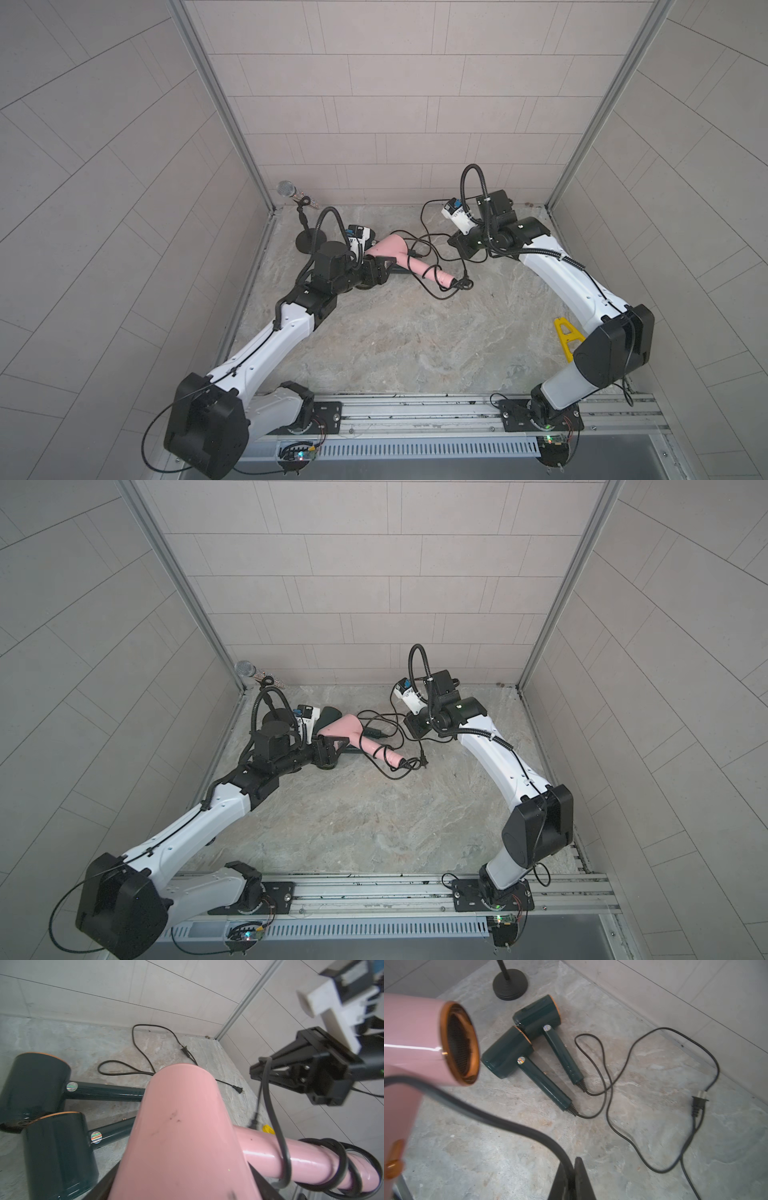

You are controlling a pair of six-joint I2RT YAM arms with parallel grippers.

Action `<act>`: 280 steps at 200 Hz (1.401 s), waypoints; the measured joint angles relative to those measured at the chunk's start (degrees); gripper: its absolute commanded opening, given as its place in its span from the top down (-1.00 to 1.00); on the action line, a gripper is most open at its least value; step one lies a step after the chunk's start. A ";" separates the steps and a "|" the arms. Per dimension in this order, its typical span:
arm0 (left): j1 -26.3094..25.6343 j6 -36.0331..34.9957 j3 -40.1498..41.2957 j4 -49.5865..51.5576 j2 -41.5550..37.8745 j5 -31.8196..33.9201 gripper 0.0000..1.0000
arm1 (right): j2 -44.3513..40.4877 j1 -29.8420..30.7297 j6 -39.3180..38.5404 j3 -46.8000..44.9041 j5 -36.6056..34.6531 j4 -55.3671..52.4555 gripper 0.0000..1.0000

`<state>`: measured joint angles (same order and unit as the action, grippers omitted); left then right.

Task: Wrap the cord around the hair dryer
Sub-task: Wrap the power cord around the hair dryer.

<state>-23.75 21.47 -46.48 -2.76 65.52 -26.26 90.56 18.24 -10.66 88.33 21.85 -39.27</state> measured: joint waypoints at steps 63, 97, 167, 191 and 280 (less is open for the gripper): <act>1.97 5.86 3.15 -7.34 -0.20 -6.80 1.00 | 0.00 -3.32 0.61 -6.36 -2.60 4.20 1.00; 4.59 20.00 6.86 -24.13 3.45 -8.09 1.00 | 1.05 -4.39 6.60 -16.24 -0.02 13.60 1.00; 4.61 31.87 6.86 -37.79 7.45 -6.91 1.00 | 3.58 -3.15 14.40 -26.77 4.44 26.93 1.00; 4.61 32.30 6.86 -37.16 6.91 -5.35 1.00 | 3.80 -1.31 15.41 -28.83 4.63 28.76 1.00; 2.91 19.26 3.69 -16.17 -0.11 9.05 1.00 | 3.69 7.91 18.73 -35.15 1.46 25.88 1.00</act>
<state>-20.84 40.73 -42.78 -18.94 65.41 -17.21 94.26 26.15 8.08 53.19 23.31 -13.39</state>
